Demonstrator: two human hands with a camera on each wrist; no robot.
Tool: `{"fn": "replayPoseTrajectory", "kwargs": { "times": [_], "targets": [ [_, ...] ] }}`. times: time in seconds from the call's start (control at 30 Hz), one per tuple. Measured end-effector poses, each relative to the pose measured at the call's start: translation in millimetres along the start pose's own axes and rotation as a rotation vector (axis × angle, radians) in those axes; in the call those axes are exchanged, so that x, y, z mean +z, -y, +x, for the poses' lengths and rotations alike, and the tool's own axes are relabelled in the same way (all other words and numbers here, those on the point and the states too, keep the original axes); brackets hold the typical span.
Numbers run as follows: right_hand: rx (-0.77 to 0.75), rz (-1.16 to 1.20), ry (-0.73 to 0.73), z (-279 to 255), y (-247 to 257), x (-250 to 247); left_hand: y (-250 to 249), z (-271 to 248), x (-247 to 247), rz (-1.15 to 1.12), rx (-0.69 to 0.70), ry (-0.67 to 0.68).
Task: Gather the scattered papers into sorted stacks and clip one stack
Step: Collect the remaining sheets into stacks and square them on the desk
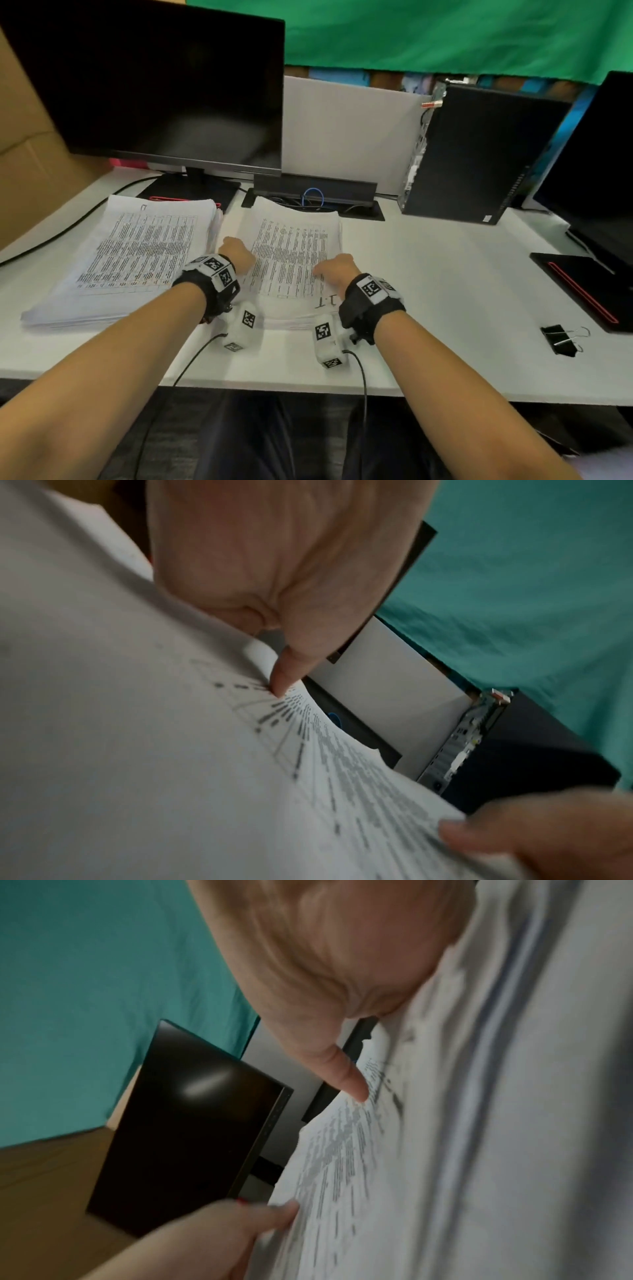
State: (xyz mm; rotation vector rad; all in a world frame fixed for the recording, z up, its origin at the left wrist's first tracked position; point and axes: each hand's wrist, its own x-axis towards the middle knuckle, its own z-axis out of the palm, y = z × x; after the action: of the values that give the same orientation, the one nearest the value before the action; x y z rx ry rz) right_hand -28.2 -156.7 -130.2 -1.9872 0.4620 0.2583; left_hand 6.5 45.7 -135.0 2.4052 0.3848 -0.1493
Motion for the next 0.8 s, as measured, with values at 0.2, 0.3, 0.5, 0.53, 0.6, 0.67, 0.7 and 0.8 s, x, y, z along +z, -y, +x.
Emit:
{"fn": "replayPoseTrajectory", "kwargs": {
  "times": [0.2,0.3,0.5,0.53,0.6,0.67,0.7,0.8],
  "targets": [
    [-0.159,0.368,0.062,-6.8,1.6,-35.7,-13.4,-28.8,-13.3,-0.379,0.324,-0.128],
    [-0.435,0.502,0.033,-23.3,26.7,-53.6,-35.8,-54.8,-35.7,-0.632,0.552,-0.232],
    [-0.727,0.395,-0.096,-47.4,63.9,-62.5,-67.9,-79.2,-58.5,-0.883,0.724,-0.202],
    [-0.72,0.39,-0.076,-47.0,59.1,-62.2,-62.6,-75.7,-56.6,-0.918,0.688,-0.149],
    [-0.635,0.373,0.076,-38.2,37.6,-58.9,-45.9,-68.4,-47.2,-0.874,0.574,-0.019],
    [-0.511,0.285,0.214,-30.4,12.5,-50.4,-29.9,-64.4,-34.0,-0.726,0.472,0.115],
    [-0.474,0.273,0.219,-24.8,2.7,-45.6,-24.9,-63.2,-28.8,-0.664,0.436,0.168],
    [-0.483,0.351,0.039,-16.8,-3.8,-38.8,-25.9,-61.5,-30.1,-0.603,0.377,0.196]
  ]
}}
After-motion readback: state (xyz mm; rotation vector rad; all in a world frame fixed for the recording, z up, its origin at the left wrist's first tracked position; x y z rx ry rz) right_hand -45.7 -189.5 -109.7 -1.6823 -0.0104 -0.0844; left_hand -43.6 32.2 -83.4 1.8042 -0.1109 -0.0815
